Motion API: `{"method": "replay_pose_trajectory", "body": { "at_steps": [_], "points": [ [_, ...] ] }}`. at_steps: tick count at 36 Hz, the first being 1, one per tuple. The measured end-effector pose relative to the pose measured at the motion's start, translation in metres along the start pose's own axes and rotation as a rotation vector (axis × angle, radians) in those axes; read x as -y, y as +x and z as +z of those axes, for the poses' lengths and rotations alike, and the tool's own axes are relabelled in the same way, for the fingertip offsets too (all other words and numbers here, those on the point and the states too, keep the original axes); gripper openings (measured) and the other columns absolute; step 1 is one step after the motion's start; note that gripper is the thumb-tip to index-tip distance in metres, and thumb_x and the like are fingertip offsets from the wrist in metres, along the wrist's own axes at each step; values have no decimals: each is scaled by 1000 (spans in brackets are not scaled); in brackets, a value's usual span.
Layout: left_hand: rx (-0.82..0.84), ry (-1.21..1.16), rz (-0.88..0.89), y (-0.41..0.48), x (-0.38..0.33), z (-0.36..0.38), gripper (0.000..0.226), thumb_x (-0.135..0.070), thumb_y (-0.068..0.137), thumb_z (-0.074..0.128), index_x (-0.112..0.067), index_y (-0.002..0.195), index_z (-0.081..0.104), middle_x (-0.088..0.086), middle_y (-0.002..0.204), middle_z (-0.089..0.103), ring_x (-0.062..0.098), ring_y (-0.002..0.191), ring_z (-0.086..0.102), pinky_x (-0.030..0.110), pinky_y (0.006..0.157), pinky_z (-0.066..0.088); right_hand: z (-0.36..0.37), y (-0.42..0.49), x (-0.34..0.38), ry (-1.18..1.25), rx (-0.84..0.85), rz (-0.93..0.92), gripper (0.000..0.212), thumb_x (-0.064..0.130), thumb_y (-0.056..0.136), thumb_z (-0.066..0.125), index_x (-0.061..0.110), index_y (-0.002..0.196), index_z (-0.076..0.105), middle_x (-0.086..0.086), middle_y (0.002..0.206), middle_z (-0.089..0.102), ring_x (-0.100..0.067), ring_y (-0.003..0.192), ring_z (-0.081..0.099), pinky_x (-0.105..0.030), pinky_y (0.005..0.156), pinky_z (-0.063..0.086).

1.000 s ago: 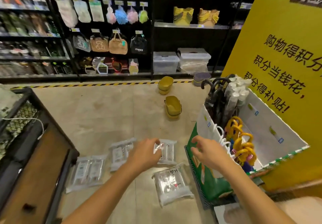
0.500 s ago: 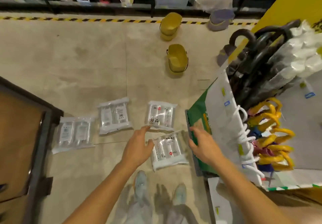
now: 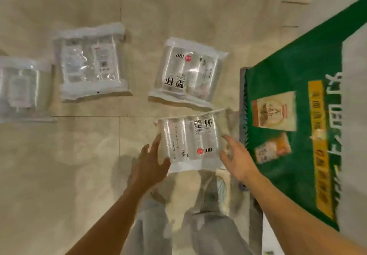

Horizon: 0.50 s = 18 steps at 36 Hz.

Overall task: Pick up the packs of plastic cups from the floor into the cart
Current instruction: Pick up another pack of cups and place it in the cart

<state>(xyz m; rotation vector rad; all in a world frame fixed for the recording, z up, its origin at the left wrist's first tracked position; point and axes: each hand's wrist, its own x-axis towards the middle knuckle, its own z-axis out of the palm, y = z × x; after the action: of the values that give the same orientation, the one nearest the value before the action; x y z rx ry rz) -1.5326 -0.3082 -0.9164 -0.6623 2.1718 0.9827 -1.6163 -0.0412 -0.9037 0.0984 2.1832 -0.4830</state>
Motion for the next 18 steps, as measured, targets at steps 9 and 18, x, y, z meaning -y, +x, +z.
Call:
{"method": "replay_pose_trajectory", "body": {
  "at_steps": [9, 18],
  "points": [
    [122, -155, 89, 98, 66, 104, 93, -56, 78, 48, -35, 154, 1, 1, 159, 20, 33, 143, 25, 51, 112, 30, 77, 116, -77, 54, 90, -93, 82, 40, 105, 55, 66, 152, -7, 3, 176, 2, -29, 162, 8, -56, 130, 14],
    [51, -125, 148, 56, 62, 70, 84, -48, 88, 51, -42, 153, -2, 9, 137, 43, 27, 123, 43, 52, 105, 38, 64, 72, -47, 117, 14, -168, 78, 30, 106, 57, 63, 152, 3, -6, 157, 37, -24, 147, 34, -49, 125, 30]
  ]
}}
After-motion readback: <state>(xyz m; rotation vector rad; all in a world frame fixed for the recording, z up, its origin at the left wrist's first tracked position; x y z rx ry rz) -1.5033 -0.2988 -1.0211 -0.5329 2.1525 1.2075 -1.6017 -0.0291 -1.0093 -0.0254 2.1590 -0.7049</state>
